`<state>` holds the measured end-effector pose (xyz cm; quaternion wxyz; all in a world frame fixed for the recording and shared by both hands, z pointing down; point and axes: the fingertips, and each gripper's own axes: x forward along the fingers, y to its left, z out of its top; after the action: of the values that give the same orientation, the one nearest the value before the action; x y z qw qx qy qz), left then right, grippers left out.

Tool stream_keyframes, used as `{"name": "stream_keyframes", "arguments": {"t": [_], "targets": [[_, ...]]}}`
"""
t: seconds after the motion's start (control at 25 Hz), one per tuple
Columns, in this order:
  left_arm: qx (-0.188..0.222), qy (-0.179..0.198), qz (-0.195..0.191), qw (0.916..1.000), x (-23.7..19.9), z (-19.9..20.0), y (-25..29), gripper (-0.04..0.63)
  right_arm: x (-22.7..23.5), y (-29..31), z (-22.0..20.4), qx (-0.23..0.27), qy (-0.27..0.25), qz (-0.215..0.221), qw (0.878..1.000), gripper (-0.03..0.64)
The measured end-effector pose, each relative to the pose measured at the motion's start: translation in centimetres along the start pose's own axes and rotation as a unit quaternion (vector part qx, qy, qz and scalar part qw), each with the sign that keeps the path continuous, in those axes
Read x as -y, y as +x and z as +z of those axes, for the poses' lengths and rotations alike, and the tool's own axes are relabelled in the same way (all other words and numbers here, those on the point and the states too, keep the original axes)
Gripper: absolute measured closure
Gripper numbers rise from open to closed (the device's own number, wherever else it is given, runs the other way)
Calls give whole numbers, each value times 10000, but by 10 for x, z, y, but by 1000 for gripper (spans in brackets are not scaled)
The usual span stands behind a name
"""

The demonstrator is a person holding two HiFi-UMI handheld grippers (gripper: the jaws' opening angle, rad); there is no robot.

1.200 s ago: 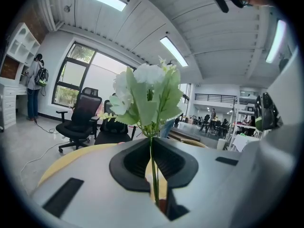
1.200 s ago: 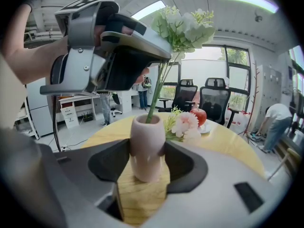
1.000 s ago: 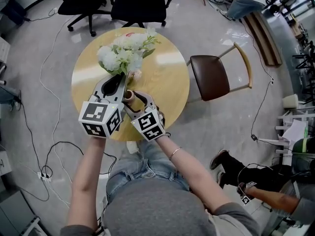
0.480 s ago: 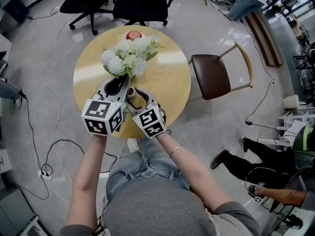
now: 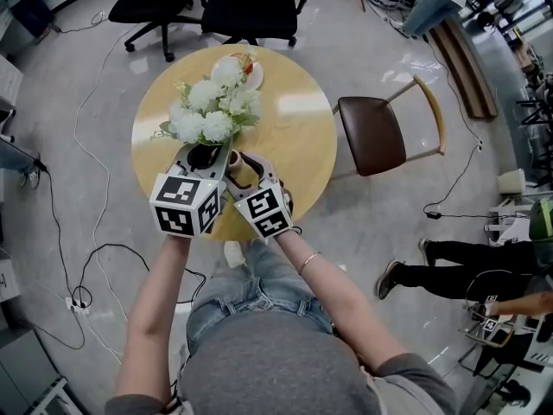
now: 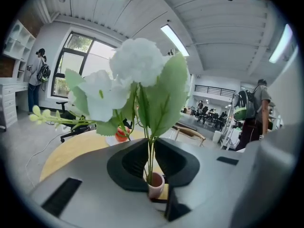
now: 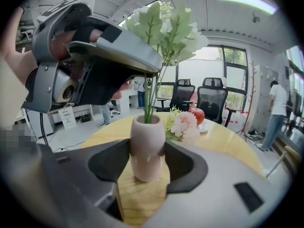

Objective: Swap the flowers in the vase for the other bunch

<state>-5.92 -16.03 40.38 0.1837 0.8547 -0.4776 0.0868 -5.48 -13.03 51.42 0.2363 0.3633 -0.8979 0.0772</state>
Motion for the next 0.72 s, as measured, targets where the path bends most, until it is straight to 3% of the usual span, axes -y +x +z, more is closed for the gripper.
{"name": "stream_keyframes", "arguments": {"t": [0.72], "targets": [[-356,-266,133,9989,-11,-25,-12,465,1,4,0,1,40,-68,10000,377]]}}
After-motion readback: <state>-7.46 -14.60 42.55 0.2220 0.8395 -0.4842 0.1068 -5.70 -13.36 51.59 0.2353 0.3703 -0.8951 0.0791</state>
